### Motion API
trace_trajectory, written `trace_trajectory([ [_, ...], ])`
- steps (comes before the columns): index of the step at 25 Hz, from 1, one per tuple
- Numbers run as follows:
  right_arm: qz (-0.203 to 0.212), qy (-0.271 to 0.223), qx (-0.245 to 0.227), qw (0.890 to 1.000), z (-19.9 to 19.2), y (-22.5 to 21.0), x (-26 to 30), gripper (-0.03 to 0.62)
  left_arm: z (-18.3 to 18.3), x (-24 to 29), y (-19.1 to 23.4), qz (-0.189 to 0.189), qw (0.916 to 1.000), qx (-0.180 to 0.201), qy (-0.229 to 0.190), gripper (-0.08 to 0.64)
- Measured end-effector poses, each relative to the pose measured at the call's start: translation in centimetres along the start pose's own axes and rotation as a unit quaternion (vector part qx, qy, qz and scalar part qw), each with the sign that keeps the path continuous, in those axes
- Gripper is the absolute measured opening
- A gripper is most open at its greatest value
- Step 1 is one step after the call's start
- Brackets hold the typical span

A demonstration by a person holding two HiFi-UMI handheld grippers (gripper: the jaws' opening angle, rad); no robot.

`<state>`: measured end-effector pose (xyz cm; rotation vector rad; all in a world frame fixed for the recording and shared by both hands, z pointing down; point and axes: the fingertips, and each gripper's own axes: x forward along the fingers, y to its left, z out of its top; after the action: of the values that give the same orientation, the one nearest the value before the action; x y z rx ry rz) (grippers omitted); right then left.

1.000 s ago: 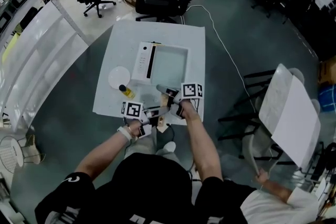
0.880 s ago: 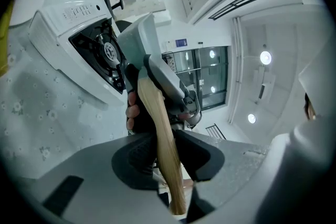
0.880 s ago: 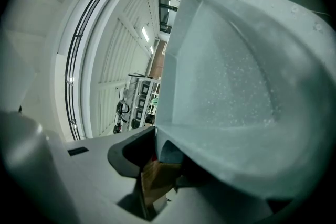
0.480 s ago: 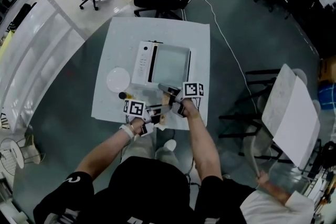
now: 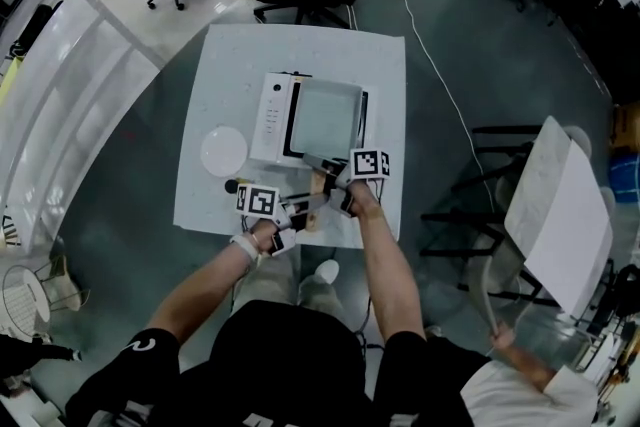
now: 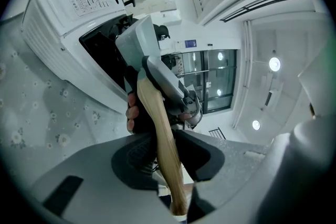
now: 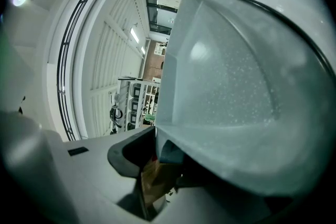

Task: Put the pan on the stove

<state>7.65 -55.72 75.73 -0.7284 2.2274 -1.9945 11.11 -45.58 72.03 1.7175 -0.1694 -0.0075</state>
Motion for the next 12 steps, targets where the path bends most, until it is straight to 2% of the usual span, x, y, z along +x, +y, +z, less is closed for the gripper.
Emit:
trace_trajectory([
  [3, -0.002, 0.001, 0.004, 1.0, 0.2, -0.7, 0.1, 0.117, 0.3, 0.1, 0.9, 0.009, 1.0, 0.003, -0.002, 0.103],
  [6, -0.001, 0.001, -0.003, 1.0, 0.5, -1.0, 0.3, 0.117, 0.2, 0.3, 1.4, 0.013, 0.9999, -0.01, -0.004, 0.102],
  [12, 0.001, 0.002, 0.008, 1.0, 0.7, -0.9, 0.5, 0.118, 0.8, 0.5, 1.8, 0.01, 0.9999, 0.0, -0.01, 0.101],
])
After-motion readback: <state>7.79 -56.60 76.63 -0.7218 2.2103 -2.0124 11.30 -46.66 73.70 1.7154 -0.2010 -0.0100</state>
